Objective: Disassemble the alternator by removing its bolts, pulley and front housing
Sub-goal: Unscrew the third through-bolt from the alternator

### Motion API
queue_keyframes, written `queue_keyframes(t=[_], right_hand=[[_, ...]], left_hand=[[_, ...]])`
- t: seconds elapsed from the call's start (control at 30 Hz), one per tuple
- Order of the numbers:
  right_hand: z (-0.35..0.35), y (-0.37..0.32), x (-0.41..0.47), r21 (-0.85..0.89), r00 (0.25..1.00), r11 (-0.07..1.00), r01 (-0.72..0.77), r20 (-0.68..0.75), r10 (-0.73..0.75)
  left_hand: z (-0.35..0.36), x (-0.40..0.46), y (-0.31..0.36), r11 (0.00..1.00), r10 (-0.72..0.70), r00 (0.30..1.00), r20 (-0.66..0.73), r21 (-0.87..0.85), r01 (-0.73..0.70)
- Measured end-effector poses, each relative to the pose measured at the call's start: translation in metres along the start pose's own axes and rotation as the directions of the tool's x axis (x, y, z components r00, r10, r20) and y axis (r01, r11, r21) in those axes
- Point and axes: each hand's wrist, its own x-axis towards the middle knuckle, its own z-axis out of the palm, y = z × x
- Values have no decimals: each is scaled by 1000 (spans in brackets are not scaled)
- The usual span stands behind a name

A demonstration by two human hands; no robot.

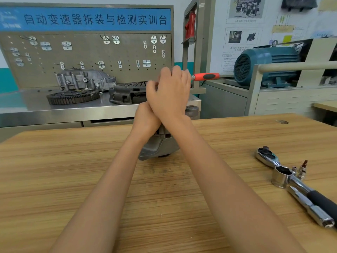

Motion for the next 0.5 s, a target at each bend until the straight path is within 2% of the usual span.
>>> queue_keyframes(t=[0.07,0.1,0.17,0.27,0.37,0.43,0.47,0.5], right_hand=[[-5,2,5,252,998,966,-59,31,53],[-7,3,7,393,994,914,-104,83,78],[-14,7,12,649,958,709,-275,244,148],[-18,16,20,799,887,386,-461,429,170],[-18,18,24,854,875,194,-483,472,104],[-17,19,25,854,867,151,-498,487,106],[-16,18,24,843,863,183,-506,489,132],[-14,16,22,836,875,259,-484,460,148]], left_hand=[[-1,-5,1,994,21,999,41,-108,-16],[-1,-7,1,986,38,996,83,-167,-24],[-2,-10,2,972,63,982,178,-233,-20],[-4,-9,1,964,69,966,250,-265,0],[-5,-8,-1,956,69,961,266,-294,13],[-5,-7,-1,955,57,966,251,-296,21],[-5,-7,0,956,53,970,235,-292,19],[-4,-6,0,959,49,976,212,-282,13]])
